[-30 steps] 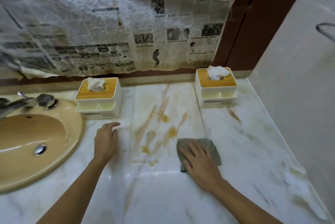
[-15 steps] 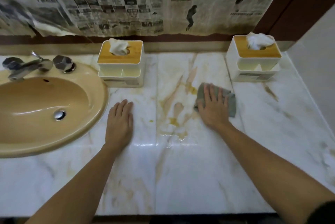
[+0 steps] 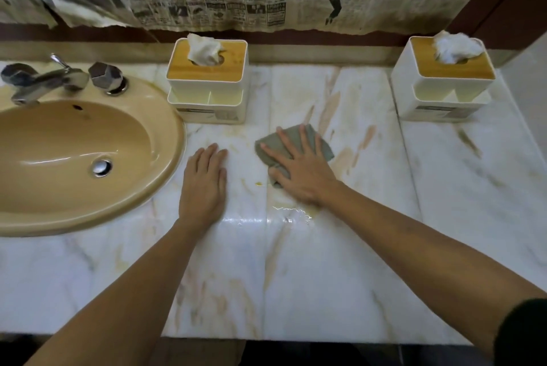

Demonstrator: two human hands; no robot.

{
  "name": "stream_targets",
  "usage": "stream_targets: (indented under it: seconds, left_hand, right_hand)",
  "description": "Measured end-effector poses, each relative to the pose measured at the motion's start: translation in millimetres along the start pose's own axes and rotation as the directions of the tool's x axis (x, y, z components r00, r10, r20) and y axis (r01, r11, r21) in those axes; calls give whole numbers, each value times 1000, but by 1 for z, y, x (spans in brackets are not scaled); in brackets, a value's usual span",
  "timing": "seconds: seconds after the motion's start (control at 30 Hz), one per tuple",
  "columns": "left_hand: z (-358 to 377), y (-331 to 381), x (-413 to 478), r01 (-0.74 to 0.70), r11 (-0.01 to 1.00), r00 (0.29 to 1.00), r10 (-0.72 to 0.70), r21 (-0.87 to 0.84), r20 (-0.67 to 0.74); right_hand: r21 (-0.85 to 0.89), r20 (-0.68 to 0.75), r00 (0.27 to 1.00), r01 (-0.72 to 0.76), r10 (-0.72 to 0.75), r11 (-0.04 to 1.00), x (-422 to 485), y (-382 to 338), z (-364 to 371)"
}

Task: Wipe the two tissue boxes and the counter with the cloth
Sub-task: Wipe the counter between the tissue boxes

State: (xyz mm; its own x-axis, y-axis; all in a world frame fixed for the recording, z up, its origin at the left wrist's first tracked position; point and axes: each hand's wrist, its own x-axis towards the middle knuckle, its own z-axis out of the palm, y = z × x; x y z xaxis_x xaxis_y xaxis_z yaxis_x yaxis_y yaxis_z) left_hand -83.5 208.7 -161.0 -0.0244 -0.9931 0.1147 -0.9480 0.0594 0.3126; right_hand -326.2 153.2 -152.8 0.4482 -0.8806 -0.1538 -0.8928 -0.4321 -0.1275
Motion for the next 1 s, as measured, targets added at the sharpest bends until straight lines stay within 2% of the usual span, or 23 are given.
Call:
stream_targets:
  seconds: [0.13, 0.33, 0.43, 0.57, 0.73, 0.83, 0.93, 1.0]
  left_hand:
    - [-5, 4, -1, -7, 1000, 1000, 6, 28, 20]
    - [-7, 13, -1, 54, 998, 995, -55, 13, 85]
    - [-7, 23, 0, 123, 992, 986, -123, 7, 114]
    - [-11, 30, -1, 175, 984, 972, -177, 23, 158]
    - [-20, 44, -28, 120, 992, 974, -110, -43, 198]
    - [-22, 56, -46, 68, 990, 979, -43, -120, 199]
    - [-28, 70, -52, -11, 985, 986, 39, -171, 162]
    - [-32, 80, -54, -92, 978, 986, 116, -185, 123]
  right_hand:
    - [11, 15, 997, 77, -77, 997, -45, 13, 2]
    - [30, 50, 996, -73, 72, 997, -90, 17, -1]
    - [26, 80, 994, 73, -74, 997, -105, 9, 0]
    - [17, 102, 949, 298, -298, 955, -133, 10, 5]
    - [96, 150, 901, 396, -406, 913, -152, 23, 0]
    - [193, 116, 924, 338, -364, 921, -152, 26, -14]
    - [282, -60, 982, 189, -180, 941, -151, 35, -24]
    - [313, -112, 992, 92, -60, 945, -154, 39, -26]
